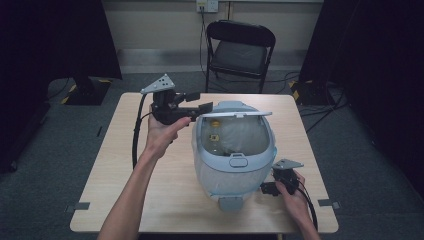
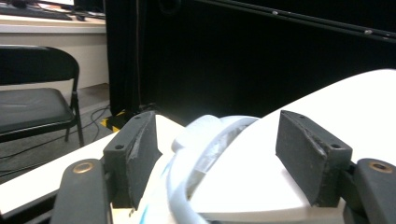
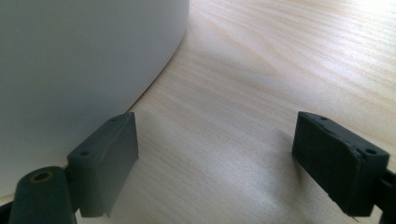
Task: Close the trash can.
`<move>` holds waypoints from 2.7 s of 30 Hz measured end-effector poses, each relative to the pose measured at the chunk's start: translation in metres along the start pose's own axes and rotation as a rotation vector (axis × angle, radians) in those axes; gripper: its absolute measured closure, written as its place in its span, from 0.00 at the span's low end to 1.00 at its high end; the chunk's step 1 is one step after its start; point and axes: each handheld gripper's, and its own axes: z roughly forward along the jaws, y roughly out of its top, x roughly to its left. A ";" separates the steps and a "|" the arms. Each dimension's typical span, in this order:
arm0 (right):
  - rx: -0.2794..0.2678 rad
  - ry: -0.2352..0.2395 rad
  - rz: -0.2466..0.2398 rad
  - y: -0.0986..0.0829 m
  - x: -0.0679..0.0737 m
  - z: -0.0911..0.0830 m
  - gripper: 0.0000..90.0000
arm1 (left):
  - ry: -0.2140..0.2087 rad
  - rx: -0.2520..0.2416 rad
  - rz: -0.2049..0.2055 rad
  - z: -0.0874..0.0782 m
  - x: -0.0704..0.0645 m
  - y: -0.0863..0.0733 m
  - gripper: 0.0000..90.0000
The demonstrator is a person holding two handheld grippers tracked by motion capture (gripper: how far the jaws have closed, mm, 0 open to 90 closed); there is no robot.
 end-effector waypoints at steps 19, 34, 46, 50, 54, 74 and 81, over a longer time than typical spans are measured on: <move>0.000 0.000 0.000 0.000 0.000 0.000 0.15 | -0.028 0.007 0.062 -0.008 -0.031 -0.009 0.32; 0.000 0.000 -0.001 0.000 0.000 0.000 0.15 | -0.052 0.014 0.069 -0.005 -0.044 -0.016 0.30; 0.000 -0.003 0.003 0.000 0.000 0.000 0.15 | -0.086 0.035 0.096 0.004 -0.059 -0.022 0.30; -0.001 -0.003 0.002 0.000 0.000 0.000 0.15 | -0.105 0.059 0.131 0.008 -0.065 -0.025 0.30; 0.000 -0.003 0.003 0.000 0.000 0.000 0.15 | -0.124 0.076 0.148 0.013 -0.070 -0.028 0.30; 0.000 -0.004 0.003 0.000 0.001 0.000 0.15 | -0.092 0.117 0.209 0.019 -0.078 -0.032 0.29; 0.003 0.001 0.011 0.000 0.001 0.000 0.15 | -0.096 0.131 0.227 0.019 -0.080 -0.032 0.30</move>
